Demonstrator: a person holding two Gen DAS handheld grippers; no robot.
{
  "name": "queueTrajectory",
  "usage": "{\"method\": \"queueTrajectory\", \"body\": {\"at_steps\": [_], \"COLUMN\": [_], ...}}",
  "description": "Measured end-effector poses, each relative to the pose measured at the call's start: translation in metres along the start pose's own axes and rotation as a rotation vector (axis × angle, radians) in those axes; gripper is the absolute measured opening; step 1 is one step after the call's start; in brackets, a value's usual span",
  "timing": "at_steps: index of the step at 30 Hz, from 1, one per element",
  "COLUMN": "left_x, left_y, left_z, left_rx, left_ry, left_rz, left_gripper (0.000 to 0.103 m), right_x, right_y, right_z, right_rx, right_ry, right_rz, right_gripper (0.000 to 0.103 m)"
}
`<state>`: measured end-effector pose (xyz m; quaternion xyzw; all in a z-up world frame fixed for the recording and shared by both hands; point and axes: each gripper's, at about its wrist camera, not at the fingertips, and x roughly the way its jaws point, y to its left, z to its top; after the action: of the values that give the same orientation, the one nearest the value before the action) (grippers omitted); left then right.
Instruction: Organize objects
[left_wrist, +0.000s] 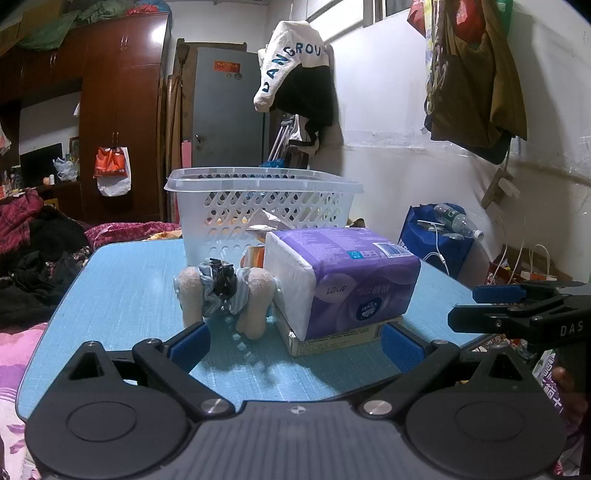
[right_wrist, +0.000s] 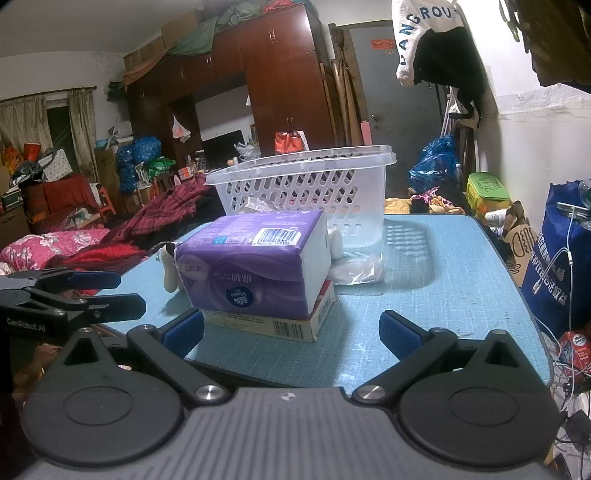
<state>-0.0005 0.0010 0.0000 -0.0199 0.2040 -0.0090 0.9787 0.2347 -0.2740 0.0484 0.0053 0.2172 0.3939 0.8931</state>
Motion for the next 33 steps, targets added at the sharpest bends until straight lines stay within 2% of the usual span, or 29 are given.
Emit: {"method": "queueTrajectory", "body": {"at_steps": [33], "left_x": [0.0009], "left_y": [0.0017], "left_z": [-0.0019], "left_rx": [-0.01], "left_ry": [0.002], "left_rz": [-0.007], "left_gripper": [0.1], "right_x": [-0.0002], "right_y": [0.0002], "right_z": [0.0005], "right_rx": [-0.001], "right_ry": [0.002], "right_rz": [-0.001], "right_gripper": [0.103]}}
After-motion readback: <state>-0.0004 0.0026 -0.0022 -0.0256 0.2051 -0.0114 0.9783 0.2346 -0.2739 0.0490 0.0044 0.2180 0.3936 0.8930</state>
